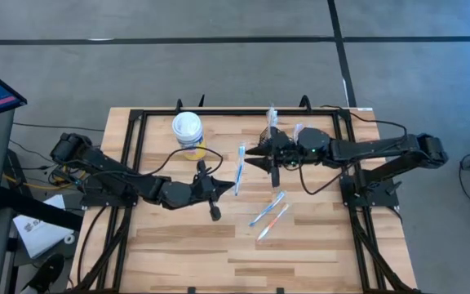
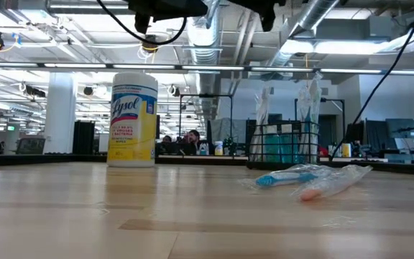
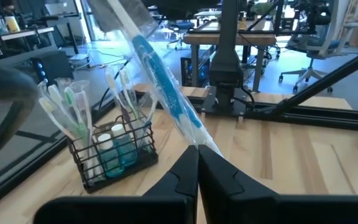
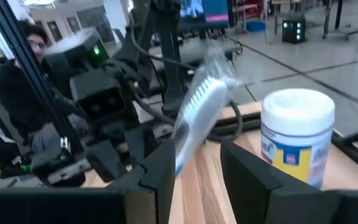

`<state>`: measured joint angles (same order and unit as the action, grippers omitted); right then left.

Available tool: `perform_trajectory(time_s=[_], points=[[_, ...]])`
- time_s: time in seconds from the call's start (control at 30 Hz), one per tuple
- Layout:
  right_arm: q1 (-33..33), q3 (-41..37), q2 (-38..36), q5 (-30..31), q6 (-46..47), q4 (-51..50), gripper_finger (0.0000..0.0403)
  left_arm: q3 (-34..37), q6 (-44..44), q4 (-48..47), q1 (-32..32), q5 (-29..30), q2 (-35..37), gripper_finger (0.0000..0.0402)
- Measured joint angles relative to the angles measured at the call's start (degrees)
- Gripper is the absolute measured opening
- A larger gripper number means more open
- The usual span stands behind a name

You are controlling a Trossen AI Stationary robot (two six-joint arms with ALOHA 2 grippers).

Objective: Pick & Place toothbrushing station
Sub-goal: Put the left blue toothbrush into the black wire organizer

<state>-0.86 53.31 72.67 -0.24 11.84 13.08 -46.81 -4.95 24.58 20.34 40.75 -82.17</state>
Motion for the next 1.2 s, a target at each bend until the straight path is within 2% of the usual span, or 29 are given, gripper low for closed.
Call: perform_trajectory(time_s=[0.53,0.63,0.77,0.97,1.2], points=[[-0.4,0.2,5.3,-1.9,0.1,9.3,0.0118,0.7,-0.1,0.5,0.0,0.2,0.0,0.0],[-0.4,0.0,5.1,-4.1,0.2,10.1,0.0115,1.4,-0.3,0.9,0.0,0.2,0.0,0.0],[-0.4,0.1,5.4,-4.9,0.2,9.7,0.0089,1.7,-0.3,2.2,0.0,0.2,0.0,0.0],[-0.4,0.1,6.3,-5.3,-1.9,9.6,0.0012,1.7,-0.2,2.8,-0.1,0.4,0.0,0.0],[0.2,0.1,5.3,-5.0,-3.9,7.6,0.0006,1.7,0.5,2.9,-0.2,0.1,-0.1,0.0004]])
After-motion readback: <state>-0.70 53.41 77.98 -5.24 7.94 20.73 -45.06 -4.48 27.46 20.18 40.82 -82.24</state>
